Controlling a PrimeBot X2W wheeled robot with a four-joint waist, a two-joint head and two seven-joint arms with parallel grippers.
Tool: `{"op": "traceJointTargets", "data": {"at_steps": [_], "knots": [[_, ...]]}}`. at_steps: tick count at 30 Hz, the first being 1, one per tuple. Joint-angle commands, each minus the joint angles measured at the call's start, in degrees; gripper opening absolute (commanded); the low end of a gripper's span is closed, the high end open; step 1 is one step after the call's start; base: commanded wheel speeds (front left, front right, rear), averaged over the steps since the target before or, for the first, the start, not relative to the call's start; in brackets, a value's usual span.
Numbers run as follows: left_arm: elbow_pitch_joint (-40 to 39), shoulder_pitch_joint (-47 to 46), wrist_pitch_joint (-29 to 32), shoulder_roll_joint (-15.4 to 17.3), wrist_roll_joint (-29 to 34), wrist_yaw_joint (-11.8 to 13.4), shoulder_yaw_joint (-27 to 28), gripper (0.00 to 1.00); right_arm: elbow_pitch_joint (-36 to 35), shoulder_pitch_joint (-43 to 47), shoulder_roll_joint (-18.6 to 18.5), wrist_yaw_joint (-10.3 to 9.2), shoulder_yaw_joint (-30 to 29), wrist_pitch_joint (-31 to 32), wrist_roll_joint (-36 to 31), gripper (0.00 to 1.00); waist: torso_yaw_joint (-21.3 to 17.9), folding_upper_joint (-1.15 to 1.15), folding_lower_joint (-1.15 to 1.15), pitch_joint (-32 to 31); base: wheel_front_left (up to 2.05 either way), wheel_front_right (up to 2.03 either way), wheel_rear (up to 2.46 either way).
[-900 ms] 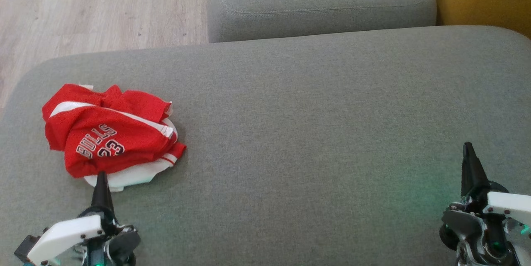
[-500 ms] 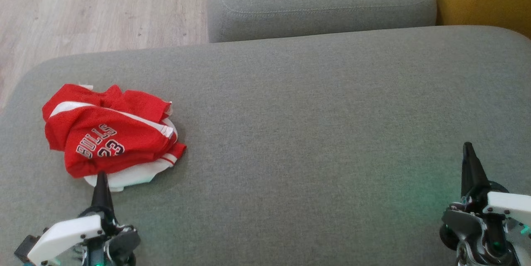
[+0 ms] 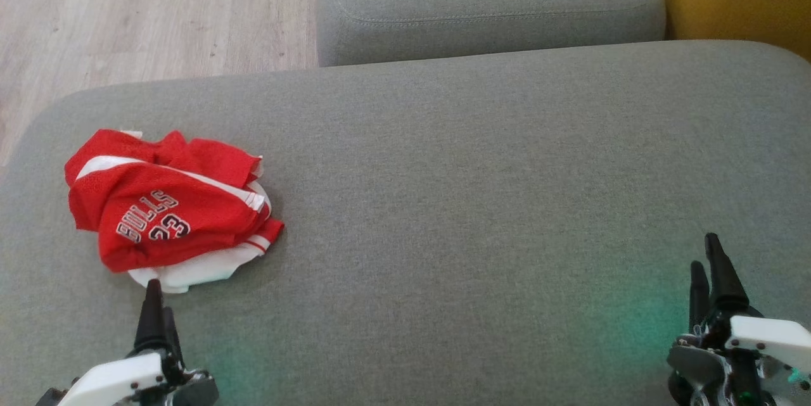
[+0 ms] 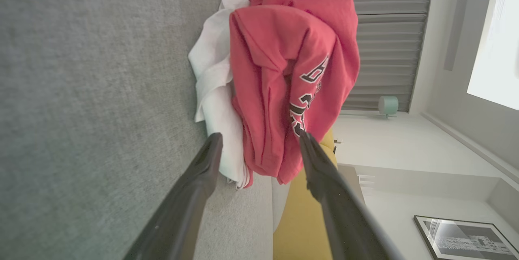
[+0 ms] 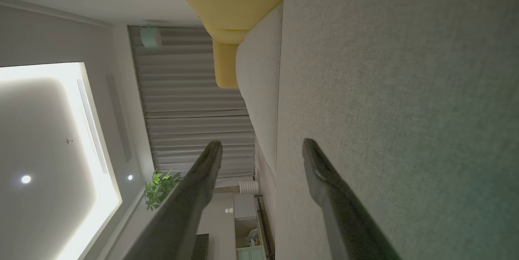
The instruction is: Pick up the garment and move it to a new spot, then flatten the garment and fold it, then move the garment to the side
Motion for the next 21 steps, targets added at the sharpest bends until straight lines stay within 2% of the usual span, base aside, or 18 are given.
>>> {"op": "traceJointTargets", "data": {"at_steps": [1, 16, 17, 21], "knots": [[-2.3, -1.9, -0.5, 0.2, 1.0, -0.1, 0.4, 1.0, -2.3, -1.9, -0.2, 0.0, 0.2, -0.8, -1.4, 1.0, 0.0, 0.0, 0.0, 0.0, 0.0, 0.0, 0.0], [-4.1, -1.7, -3.0, 0.3, 6.8, -0.1, 3.1, 1.0, -3.9, -1.8, -0.3, -0.01, 0.3, -3.3, -10.6, 1.0, 0.0, 0.0, 0.0, -0.3, 0.0, 0.0, 0.0], [-5.2, -1.8, -3.7, 0.3, 9.8, 0.2, 3.5, 1.0, -5.0, -2.0, -0.3, -0.01, 0.4, -4.0, -15.2, 1.0, 0.0, 0.0, 0.0, -0.3, 0.0, 0.0, 0.0], [-7.0, -1.9, -4.4, 0.3, 13.2, 1.5, 3.2, 1.0, -6.5, -2.1, -0.3, -0.01, 0.7, -4.7, -21.0, 1.0, 0.0, 0.0, 0.0, -0.2, 0.0, 0.0, 0.0]]}}
